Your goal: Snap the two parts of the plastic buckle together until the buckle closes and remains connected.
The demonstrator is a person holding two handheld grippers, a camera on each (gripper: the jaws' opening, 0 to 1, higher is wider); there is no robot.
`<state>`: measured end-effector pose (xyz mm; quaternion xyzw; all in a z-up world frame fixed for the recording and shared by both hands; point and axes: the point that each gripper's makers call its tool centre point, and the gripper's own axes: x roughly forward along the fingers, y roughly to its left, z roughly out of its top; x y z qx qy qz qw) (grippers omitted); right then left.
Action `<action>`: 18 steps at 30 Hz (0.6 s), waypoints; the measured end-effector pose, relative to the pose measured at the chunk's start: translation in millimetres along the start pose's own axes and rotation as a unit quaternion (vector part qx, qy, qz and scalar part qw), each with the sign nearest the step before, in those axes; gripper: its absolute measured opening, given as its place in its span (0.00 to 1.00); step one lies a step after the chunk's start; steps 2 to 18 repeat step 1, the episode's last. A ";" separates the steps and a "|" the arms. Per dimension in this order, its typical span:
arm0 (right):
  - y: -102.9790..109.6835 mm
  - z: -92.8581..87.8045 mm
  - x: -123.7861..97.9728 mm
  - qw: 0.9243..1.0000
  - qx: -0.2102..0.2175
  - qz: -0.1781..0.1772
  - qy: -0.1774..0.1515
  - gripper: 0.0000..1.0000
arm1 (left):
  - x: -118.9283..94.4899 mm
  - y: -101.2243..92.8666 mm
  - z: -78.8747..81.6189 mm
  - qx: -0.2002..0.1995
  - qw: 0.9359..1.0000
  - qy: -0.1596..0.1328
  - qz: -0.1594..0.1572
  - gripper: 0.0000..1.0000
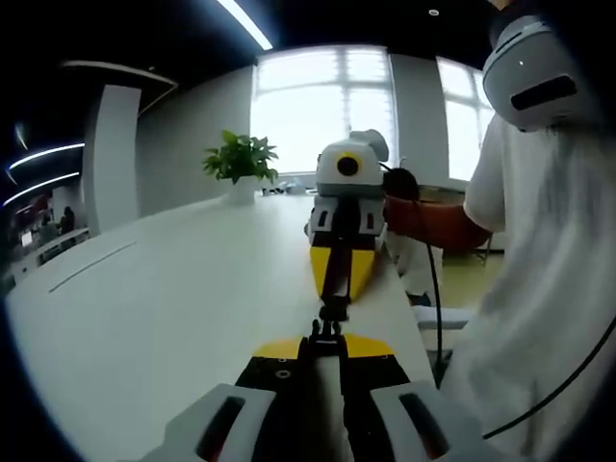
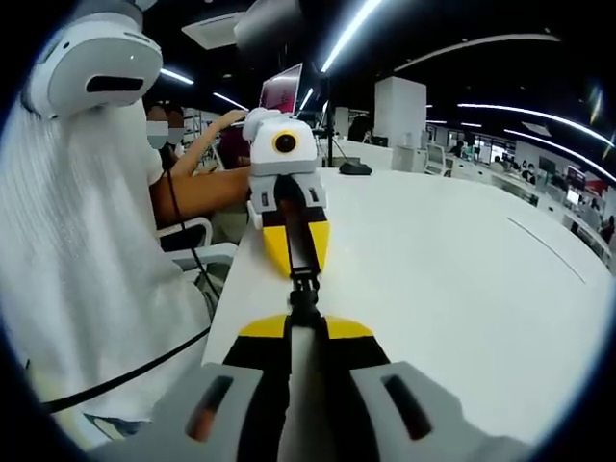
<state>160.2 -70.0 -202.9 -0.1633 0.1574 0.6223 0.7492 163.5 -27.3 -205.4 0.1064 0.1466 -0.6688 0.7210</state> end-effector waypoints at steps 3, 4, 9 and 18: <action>-0.3 0.1 0.3 1.000 0.000 0.000 0.001 0.12 | 0.0 -0.1 0.0 0.000 1.000 0.000 0.000 0.12; -0.3 0.1 0.3 1.000 0.000 0.000 0.001 0.12 | 0.0 -0.1 0.0 0.000 1.000 0.000 0.000 0.12; -0.3 0.1 0.3 1.000 0.000 0.000 0.001 0.12 | 0.0 -0.1 0.0 0.000 1.000 0.000 0.000 0.12; -0.3 0.1 0.3 1.000 0.000 0.000 0.001 0.12 | 0.0 -0.1 0.0 0.000 1.000 0.000 0.000 0.12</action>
